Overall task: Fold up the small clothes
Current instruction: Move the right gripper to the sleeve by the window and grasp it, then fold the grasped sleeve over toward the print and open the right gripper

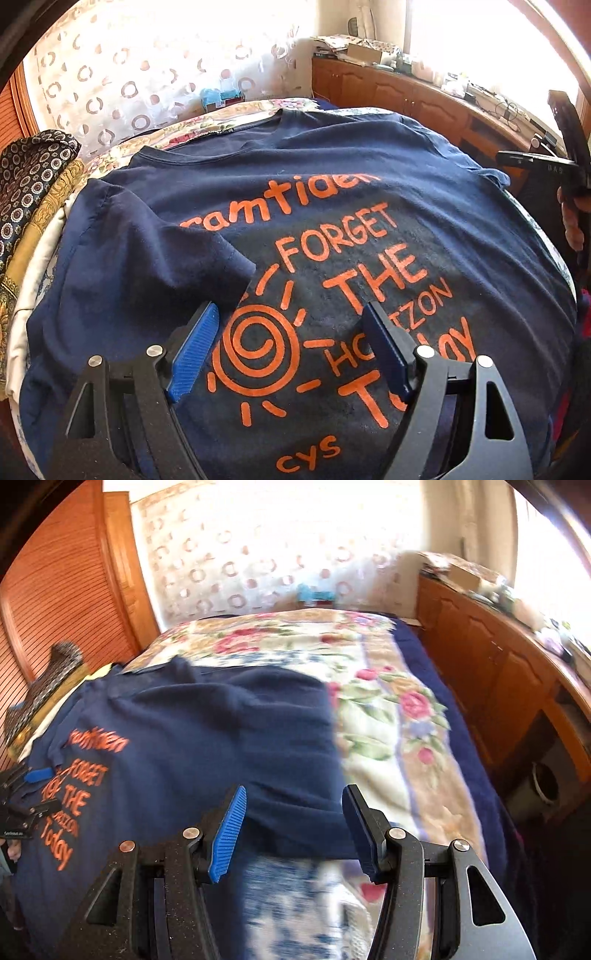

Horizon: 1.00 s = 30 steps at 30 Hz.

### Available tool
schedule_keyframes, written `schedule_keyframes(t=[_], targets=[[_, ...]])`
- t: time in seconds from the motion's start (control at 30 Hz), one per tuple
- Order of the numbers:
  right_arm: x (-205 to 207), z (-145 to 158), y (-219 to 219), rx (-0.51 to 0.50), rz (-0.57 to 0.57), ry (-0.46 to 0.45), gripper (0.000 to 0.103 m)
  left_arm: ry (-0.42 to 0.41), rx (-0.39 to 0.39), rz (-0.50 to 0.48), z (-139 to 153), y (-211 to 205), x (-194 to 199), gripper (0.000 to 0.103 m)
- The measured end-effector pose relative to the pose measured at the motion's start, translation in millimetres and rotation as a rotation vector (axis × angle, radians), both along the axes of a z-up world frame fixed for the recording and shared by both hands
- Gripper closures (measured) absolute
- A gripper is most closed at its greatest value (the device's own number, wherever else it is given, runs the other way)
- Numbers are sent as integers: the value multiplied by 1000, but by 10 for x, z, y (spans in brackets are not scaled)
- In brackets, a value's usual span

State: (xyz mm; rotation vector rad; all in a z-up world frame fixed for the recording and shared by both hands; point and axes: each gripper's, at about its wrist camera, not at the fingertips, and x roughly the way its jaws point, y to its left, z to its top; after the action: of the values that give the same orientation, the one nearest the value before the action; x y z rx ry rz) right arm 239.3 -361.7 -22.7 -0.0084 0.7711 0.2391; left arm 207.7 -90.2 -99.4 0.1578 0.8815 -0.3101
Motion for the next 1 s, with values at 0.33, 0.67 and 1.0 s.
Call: schedule_keyframes(t=[0.33, 0.67, 1.0], targets=[[18, -146, -294, 101, -76, 91, 47, 2, 1, 0, -8, -8, 12, 19], [56, -169, -351, 173, -87, 165, 47, 3, 1, 5, -12, -9, 14, 19], [-49, 116, -200, 80, -49, 11, 98, 3, 1, 5, -12, -9, 14, 19]])
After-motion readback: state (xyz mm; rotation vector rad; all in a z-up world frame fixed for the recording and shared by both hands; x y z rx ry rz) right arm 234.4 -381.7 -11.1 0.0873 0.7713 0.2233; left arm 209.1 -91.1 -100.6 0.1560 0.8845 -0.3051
